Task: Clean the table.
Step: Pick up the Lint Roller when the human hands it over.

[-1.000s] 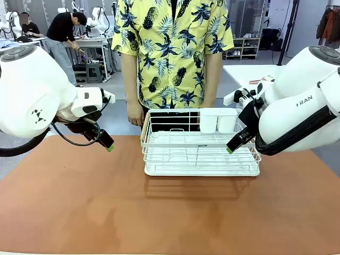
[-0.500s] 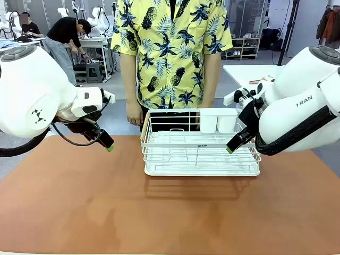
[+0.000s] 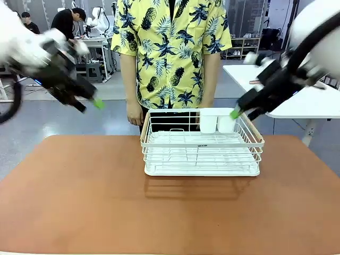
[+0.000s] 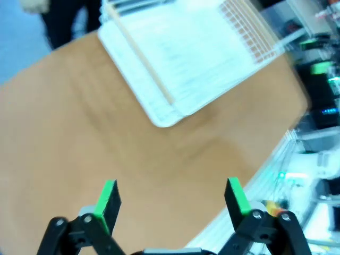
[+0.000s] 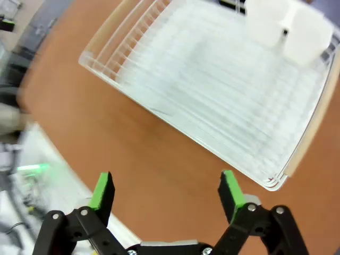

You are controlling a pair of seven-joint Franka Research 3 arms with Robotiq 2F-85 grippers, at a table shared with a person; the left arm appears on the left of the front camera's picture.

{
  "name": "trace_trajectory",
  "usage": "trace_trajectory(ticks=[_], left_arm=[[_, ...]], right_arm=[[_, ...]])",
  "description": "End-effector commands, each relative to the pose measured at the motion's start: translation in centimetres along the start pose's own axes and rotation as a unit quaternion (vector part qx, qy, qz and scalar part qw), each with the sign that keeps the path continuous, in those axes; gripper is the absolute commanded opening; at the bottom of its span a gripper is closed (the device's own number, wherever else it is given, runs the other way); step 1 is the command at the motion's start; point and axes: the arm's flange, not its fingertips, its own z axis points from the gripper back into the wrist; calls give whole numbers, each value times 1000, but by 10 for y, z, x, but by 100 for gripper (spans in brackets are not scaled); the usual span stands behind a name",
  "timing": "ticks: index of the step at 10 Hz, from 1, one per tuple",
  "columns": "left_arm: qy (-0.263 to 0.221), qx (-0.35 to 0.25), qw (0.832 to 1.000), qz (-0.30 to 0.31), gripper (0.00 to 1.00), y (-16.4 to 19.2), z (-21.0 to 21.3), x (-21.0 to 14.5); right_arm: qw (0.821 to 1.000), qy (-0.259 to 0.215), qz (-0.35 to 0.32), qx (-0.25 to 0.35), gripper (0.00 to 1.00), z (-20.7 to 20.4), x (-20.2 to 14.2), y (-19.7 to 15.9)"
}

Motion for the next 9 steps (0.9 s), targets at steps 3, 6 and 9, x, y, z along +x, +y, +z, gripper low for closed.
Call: trace_trajectory(ticks=[3,6,9], left_arm=[[-80,-191,963,169,100,108,106,-57],[-156,-215,914,307,100,173,166,-143],[-188,-214,877,388,100,212,195,-202]], right_arm=[[977,-37,-161,135,100,86,-22,-97],[950,-78,-256,159,100,141,-85,-180],[920,-140,-326,169,100,174,-152,-228]])
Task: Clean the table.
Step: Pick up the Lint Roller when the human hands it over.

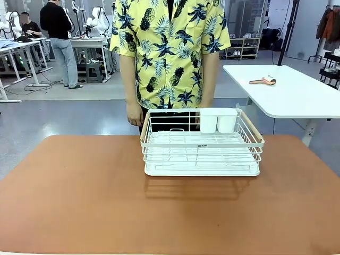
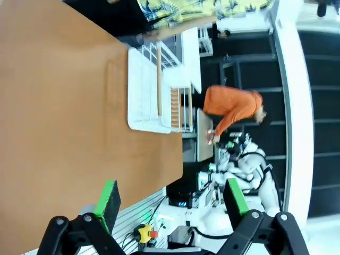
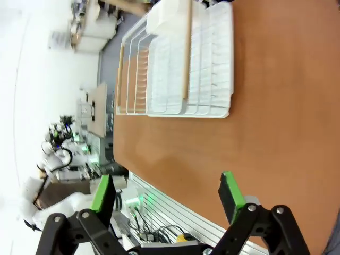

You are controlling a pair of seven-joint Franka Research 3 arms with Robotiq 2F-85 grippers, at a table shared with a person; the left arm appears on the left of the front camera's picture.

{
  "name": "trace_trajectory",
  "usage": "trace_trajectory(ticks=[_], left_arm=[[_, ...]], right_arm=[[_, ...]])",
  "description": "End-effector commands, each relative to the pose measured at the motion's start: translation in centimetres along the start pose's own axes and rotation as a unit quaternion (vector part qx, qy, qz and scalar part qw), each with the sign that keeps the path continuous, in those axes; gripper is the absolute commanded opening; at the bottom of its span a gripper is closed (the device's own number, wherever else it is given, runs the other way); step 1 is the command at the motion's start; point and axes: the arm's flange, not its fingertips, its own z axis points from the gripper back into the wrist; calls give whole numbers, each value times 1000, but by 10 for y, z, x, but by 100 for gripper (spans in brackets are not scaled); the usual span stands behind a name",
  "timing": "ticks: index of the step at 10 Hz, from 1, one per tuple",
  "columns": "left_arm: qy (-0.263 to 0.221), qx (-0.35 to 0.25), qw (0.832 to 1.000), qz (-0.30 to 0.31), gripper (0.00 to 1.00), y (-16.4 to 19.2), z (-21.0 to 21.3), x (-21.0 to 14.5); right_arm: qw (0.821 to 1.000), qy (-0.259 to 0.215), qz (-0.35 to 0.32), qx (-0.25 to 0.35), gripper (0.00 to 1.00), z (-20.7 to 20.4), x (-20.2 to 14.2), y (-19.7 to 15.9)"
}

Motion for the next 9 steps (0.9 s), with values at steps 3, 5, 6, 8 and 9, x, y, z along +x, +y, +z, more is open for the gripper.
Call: trace_trajectory(ticks=[3,5,6,8,9], left_arm=[[-12,3,1000,15,100,-10,-10,11],[-15,-3,1000,20,100,11,7,0],[-15,-3,1000,20,100,11,7,0],[-15,-3,1000,20,100,11,7,0],[-15,-3,1000,20,100,11,7,0]], right_arm=[[998,-44,-25,22,100,2,2,-18],[999,-32,-28,18,100,18,-6,-21],[999,-32,-28,18,100,18,-6,-21],[999,-32,-28,18,100,18,-6,-21],[999,-32,-28,18,100,18,-6,-21]])
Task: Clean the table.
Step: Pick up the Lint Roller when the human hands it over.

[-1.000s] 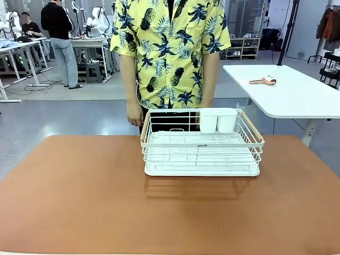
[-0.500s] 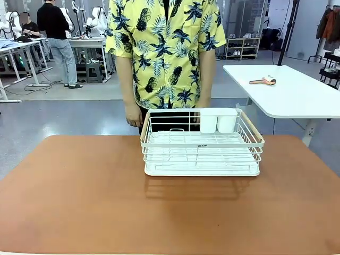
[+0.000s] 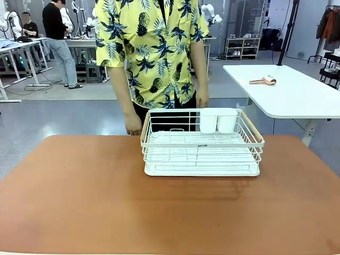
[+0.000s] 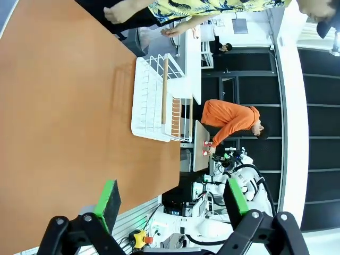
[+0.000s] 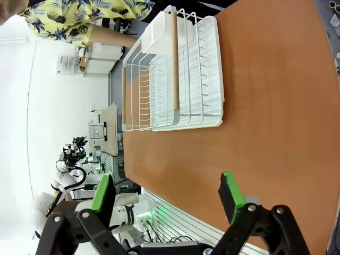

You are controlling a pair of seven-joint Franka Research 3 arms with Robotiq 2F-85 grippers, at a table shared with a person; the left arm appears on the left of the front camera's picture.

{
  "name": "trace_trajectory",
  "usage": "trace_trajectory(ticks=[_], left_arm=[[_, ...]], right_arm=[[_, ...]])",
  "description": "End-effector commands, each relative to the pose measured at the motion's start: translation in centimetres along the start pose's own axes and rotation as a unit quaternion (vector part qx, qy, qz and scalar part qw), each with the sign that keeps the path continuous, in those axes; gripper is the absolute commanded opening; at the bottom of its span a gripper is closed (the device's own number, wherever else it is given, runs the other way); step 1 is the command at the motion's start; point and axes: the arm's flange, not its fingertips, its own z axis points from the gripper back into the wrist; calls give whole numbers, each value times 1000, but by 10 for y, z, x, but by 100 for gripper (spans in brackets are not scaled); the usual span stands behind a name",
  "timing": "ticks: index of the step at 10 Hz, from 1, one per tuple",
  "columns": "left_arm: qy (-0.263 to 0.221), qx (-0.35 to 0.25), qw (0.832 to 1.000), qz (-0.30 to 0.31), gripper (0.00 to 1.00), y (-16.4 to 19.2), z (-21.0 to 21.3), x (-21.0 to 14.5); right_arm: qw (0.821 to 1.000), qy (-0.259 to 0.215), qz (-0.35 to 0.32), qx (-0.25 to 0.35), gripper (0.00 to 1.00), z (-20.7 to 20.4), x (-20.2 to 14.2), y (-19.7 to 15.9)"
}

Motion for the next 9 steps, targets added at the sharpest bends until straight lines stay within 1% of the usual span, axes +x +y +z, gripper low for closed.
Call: trace_trajectory(ticks=[1,9], left_arm=[[4,-6,1000,-5,100,-1,1,-1],[4,-6,1000,-5,100,-1,1,-1]], right_arm=[[1000,5,7,0,100,2,-2,3],[1000,5,7,0,100,2,-2,3]])
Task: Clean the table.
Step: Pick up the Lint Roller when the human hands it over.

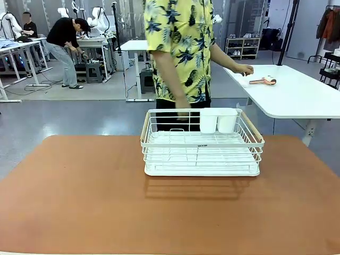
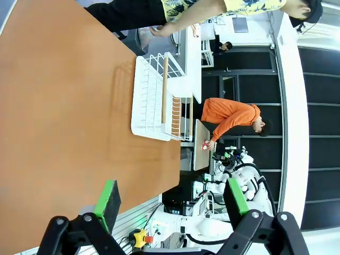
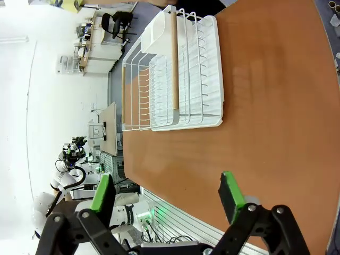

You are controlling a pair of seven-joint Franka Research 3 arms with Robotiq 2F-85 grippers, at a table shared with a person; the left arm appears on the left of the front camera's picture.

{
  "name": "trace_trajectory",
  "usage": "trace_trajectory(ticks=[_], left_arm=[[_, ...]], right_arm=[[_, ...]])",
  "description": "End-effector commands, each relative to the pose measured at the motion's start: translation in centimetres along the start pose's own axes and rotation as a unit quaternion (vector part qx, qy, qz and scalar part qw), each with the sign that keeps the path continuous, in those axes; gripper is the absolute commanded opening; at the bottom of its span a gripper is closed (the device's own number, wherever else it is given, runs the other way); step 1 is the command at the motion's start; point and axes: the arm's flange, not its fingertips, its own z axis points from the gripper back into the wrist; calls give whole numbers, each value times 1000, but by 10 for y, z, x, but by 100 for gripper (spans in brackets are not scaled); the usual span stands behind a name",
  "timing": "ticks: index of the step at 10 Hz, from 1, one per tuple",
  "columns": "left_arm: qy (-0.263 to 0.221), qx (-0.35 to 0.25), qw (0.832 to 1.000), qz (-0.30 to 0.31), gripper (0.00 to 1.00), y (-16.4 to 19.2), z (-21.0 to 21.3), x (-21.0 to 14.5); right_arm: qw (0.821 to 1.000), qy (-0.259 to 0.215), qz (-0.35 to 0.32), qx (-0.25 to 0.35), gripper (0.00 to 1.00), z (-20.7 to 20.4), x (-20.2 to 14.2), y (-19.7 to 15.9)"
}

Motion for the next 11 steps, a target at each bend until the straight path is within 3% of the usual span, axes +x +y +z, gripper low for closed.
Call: trace_trajectory(ticks=[1,11], left_arm=[[1,-7,1000,-4,100,0,4,-2],[1,-7,1000,-4,100,0,4,-2]], right_arm=[[1000,5,7,1,100,3,-2,2],[1000,5,7,1,100,3,-2,2]])
